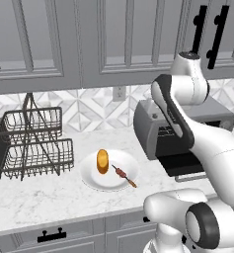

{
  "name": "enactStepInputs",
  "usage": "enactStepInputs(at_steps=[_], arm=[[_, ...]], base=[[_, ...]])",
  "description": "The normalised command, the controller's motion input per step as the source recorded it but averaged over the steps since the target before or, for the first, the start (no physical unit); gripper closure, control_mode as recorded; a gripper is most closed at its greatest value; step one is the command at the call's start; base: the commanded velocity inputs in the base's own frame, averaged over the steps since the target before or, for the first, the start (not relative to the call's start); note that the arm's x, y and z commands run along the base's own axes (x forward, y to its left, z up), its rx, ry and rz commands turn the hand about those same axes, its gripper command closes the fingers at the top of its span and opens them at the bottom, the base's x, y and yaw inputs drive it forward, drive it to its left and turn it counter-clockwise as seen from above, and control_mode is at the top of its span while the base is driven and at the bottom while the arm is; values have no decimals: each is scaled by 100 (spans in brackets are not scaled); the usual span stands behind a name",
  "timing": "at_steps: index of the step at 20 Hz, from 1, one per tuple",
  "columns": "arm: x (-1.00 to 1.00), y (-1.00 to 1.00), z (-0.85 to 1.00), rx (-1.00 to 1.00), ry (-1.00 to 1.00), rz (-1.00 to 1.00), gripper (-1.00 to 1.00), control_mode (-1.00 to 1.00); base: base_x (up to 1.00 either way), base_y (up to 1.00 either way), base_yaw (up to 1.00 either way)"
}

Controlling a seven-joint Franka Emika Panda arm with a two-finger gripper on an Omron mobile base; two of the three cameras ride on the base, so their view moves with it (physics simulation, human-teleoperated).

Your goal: Pick up the kebab skewer and baguette bread, and place them inside the toaster oven. Close the toaster oven door and start by setting the timer.

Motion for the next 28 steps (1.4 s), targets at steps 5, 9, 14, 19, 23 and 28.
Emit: enactStepInputs(at_steps=[5, 9, 14, 19, 23, 28], arm=[[-46, -100, -14, 13, -22, 7, -100, -100], [-11, -100, -49, 12, -24, 6, -100, -100], [2, -100, -74, 5, -32, 8, -100, -100], [28, -63, -84, 0, -43, 10, -100, -100], [40, -27, -49, 0, -29, 1, -100, -100], [59, -11, -17, 4, -6, -1, -100, -100]], base=[[0, 0, 0], [0, 0, 0], [0, 0, 0], [0, 0, 0], [0, 0, 0], [0, 0, 0]])
